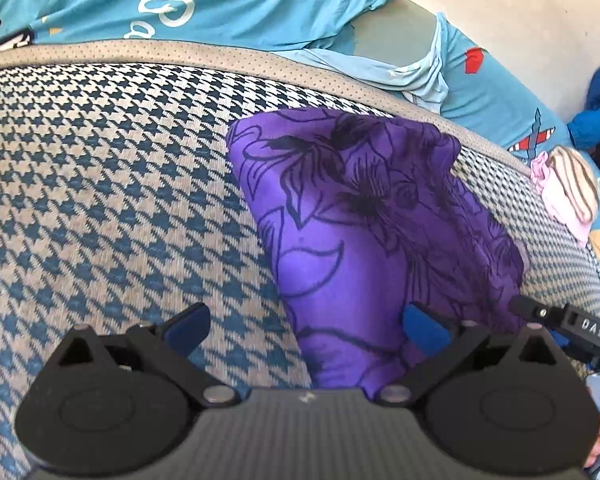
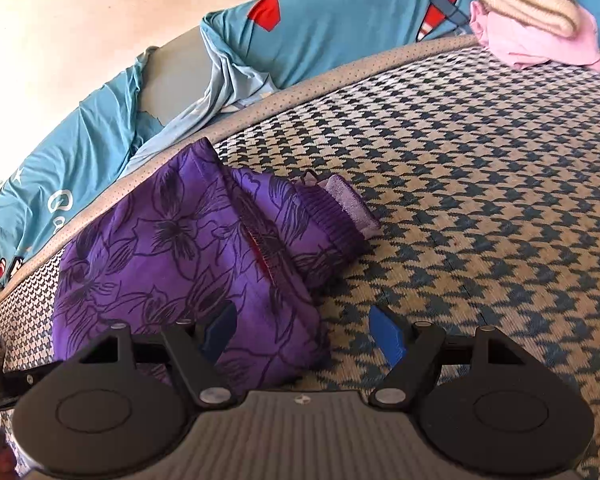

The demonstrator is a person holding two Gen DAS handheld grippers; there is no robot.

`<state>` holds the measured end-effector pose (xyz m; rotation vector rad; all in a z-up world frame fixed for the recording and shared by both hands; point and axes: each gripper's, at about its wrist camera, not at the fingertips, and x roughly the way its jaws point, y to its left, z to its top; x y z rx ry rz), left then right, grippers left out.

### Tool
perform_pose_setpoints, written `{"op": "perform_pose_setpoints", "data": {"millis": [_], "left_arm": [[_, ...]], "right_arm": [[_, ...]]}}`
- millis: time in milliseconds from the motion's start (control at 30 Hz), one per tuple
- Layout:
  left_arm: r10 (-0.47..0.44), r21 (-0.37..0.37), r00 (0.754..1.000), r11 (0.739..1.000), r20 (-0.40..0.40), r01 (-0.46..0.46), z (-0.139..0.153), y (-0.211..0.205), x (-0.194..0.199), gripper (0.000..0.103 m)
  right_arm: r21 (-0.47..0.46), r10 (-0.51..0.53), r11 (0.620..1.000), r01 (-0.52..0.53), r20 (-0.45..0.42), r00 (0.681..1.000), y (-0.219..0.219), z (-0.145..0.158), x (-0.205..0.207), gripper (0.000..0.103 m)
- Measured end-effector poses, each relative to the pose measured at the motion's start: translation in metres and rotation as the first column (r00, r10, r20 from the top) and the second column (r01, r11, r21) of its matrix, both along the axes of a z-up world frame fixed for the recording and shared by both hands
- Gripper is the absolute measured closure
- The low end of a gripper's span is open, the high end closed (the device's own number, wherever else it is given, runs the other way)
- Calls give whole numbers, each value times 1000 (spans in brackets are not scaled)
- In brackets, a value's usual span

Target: Fold clothes

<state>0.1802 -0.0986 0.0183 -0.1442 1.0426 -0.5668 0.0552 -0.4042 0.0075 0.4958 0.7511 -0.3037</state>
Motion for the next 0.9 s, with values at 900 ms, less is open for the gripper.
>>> {"op": "perform_pose_setpoints", "data": {"millis": [900], "left_arm": [[-115, -94, 993, 989, 3, 115, -27, -39, 49, 0]], "right_arm": [[41, 179, 982, -184, 103, 979, -4, -23, 51, 33]]}}
